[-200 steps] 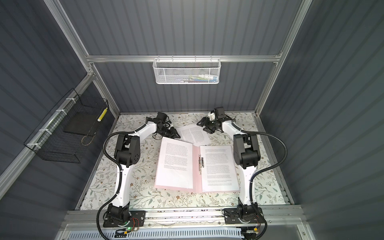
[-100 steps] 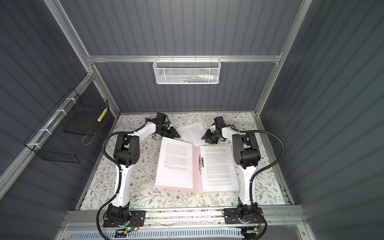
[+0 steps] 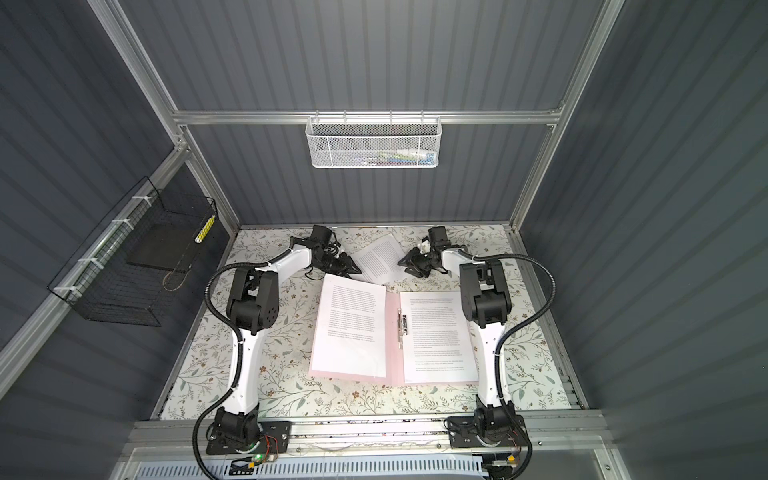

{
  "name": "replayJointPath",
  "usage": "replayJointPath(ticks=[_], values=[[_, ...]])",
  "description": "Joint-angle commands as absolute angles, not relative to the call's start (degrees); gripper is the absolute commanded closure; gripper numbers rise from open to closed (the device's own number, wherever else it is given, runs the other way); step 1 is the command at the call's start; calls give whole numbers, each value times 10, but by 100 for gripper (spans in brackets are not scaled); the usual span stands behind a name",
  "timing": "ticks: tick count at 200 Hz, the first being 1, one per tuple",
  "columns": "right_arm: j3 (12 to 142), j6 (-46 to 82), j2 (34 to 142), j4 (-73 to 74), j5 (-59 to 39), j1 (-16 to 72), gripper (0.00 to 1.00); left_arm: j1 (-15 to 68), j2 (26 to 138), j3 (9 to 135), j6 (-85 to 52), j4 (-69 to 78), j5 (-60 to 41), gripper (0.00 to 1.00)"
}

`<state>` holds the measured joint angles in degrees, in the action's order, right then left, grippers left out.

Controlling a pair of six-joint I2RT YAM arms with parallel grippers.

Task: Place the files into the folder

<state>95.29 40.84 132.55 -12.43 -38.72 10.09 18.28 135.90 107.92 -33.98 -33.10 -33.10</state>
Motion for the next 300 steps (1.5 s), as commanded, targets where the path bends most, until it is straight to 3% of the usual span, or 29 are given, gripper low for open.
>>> replayJointPath(ticks=[1,12,29,51,170,231,260,300], values=[[924,407,1266,-106,-389,91,48,182,1400,1059,-356,-347,-291,49],[909,402,1247,-117,-374,84,44,181,1399,1057,-359,-350,-278,49],[883,390,1228,-146,-318,74,29,178,1393,1043,-370,-337,-270,49],[868,391,1229,-167,-278,64,25,178,1391,1033,-378,-323,-273,49],[999,371,1346,-253,-271,74,24,187,1415,1057,-333,-363,-290,50],[1064,369,1389,-287,-325,109,26,191,1427,1074,-346,-355,-293,50],[1035,405,1362,-226,-366,127,24,191,1430,1072,-348,-352,-295,50],[962,532,1317,-38,-393,148,24,191,1428,1061,-353,-342,-299,50]])
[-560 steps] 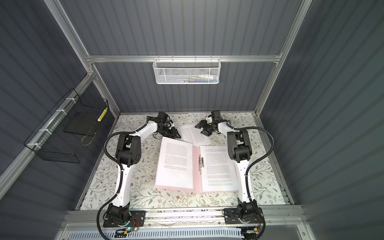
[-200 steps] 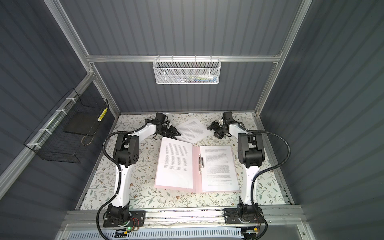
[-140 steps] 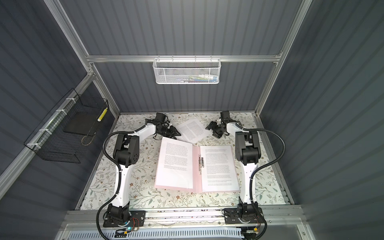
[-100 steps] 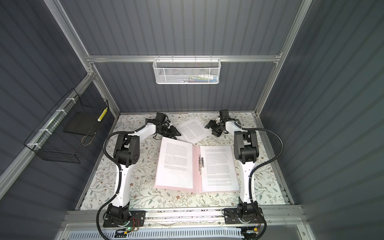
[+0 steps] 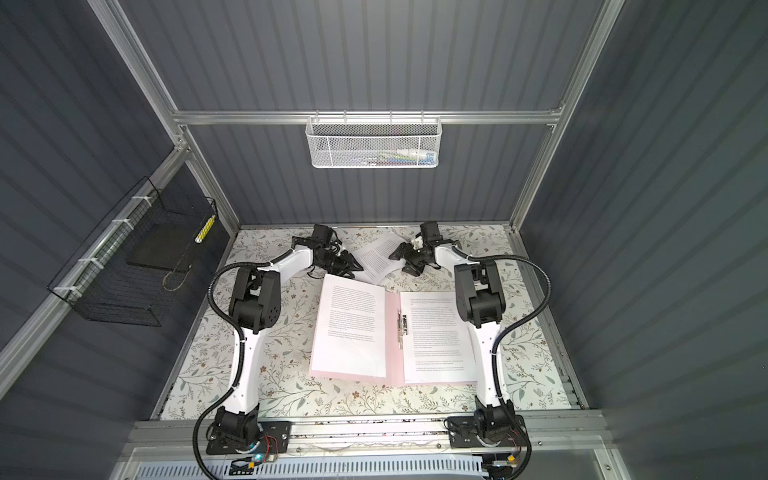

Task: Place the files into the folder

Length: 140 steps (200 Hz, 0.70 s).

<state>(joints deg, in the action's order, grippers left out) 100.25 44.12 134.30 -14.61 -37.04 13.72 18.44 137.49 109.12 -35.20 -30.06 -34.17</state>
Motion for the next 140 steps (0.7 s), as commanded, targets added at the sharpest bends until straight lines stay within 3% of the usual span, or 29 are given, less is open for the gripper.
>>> replayJointPath(ticks=[1,99,140], values=[[961,536,1316,-34,-393,148,24,191,1428,1060,-353,-341,-299,50],[804,719,1274,209,-267,189,28,190,1423,1045,-360,-329,-308,50],[793,760,1294,249,-235,192,46,188,1414,1039,-360,-327,-310,50]])
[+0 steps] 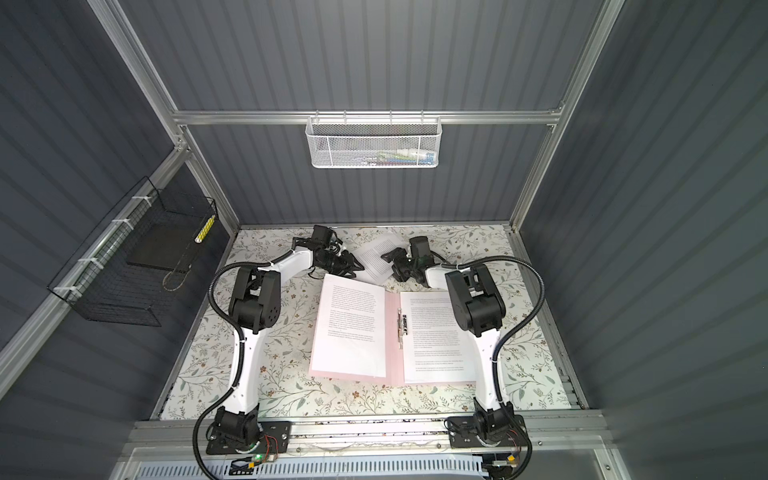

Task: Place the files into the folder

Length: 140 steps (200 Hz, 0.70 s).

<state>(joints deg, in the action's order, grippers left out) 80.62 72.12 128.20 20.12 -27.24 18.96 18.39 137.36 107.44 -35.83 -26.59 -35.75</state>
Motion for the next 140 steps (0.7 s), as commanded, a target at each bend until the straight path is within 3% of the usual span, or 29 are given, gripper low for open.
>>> replayJointPath(ticks=[1,41,65,104,118,130,140], values=[[792,761,1295,250,-233,192,47,188,1413,1039,-360,-327,-310,50],[753,798,1289,300,-203,201,71,183,1413,1050,-360,-319,-334,50],[751,783,1286,309,-207,201,100,171,1413,1093,-352,-327,-370,48],[767,728,1253,271,-231,191,100,170,1395,1212,-347,-350,-444,33],[774,694,1224,238,-247,183,100,169,1352,1204,-341,-337,-448,23],[792,647,1198,181,-272,176,100,166,1299,1168,-341,-318,-441,2],[802,600,1171,124,-286,169,100,164,1244,1120,-343,-289,-437,0]])
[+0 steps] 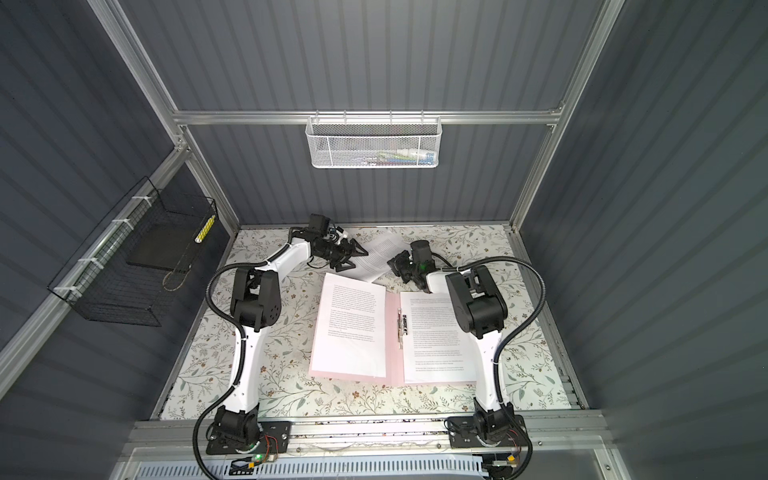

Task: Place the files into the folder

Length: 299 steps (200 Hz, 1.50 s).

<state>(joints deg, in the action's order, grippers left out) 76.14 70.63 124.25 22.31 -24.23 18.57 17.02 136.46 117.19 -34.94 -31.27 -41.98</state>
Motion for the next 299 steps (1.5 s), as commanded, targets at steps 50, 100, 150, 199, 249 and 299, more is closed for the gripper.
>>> replayJointPath(ticks=[50,100,150,199,249,299], values=[[837,363,1033,-162,-307,120,100,160,968,897,-278,-309,-289,0],[848,251,904,-379,-366,107,100,160,757,642,-217,-367,-139,0],[807,105,838,-591,-332,104,100,160,655,548,-196,-366,-140,0],[763,22,907,-641,-210,87,100,164,647,577,-151,-421,-119,0],[704,-47,953,-548,-63,77,100,197,607,553,-146,-389,-145,0],[695,-78,984,-510,-65,56,100,216,596,551,-142,-388,-141,0]])
